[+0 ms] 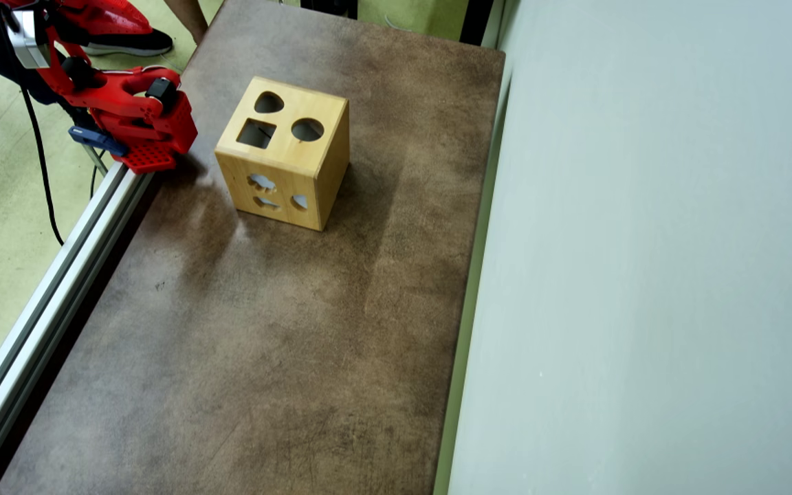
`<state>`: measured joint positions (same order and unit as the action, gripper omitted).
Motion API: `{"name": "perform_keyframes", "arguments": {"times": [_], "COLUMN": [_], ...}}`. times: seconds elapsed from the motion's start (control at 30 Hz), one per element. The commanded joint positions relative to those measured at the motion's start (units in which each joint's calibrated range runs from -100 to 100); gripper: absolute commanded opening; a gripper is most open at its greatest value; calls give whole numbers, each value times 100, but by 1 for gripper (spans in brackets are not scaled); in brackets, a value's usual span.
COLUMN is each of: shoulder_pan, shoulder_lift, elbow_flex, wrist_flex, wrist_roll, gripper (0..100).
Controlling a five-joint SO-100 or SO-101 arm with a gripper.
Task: Pick and place the red cube on the square hole
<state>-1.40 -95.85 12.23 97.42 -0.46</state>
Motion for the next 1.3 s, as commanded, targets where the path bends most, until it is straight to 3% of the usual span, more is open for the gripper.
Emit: {"name": "perform_keyframes", "arguments": {"times": [0.0, 1.27], "shoulder_pan": [-23, -23], "shoulder_lift": [35, 35], "elbow_flex": [-7, -16], "wrist_flex": [49, 41], "wrist_roll": [0, 49], "gripper": [2, 2]}}
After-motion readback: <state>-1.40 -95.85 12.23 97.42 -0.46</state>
